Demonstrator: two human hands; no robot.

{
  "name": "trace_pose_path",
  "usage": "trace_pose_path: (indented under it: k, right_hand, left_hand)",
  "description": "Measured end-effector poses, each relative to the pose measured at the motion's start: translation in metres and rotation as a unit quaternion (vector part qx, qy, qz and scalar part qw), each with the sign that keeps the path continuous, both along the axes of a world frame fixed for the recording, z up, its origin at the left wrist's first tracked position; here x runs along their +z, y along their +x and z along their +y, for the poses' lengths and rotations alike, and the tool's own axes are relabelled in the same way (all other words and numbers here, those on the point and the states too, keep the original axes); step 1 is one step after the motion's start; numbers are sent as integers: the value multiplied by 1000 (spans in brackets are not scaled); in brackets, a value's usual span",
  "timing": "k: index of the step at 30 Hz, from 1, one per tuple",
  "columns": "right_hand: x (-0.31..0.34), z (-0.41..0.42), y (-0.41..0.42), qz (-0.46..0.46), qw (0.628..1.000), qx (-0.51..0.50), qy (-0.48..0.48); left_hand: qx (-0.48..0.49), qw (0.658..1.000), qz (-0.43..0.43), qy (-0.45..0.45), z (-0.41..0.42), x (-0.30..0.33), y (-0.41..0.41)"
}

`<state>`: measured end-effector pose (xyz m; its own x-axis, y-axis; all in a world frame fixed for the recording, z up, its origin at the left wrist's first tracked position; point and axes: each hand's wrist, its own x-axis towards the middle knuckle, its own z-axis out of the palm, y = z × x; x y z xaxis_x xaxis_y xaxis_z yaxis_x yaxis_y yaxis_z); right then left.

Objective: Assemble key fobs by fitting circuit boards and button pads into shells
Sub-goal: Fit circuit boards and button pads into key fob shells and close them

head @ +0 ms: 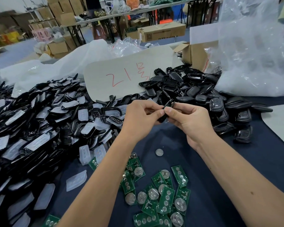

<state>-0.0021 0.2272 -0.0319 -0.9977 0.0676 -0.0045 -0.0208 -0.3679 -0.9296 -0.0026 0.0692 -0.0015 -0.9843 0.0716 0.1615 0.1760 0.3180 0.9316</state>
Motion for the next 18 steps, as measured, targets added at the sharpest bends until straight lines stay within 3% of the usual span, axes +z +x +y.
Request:
trace_pose_path:
  k: [3,7,9,12,18]
  right_hand:
    - [-1,0,-1,10,1000,-11,22]
    - [-2,0,-1,14,998,-29,45]
    - [-6,0,-2,15,993,-62,101]
    - [-8,5,-3,31,975,-88,200]
    - [-7,19,-9,90,976,71,185]
  left_hand:
    - [-19,999,5,-33,-2,3,1]
    - [-30,986,73,-144,-3,4,2]
    - [-14,981,92,-170,-1,2,2]
    - [-14,989,59,-136,-3,-1,1]
    - [-76,994,-70,-28,-16,-4,-1]
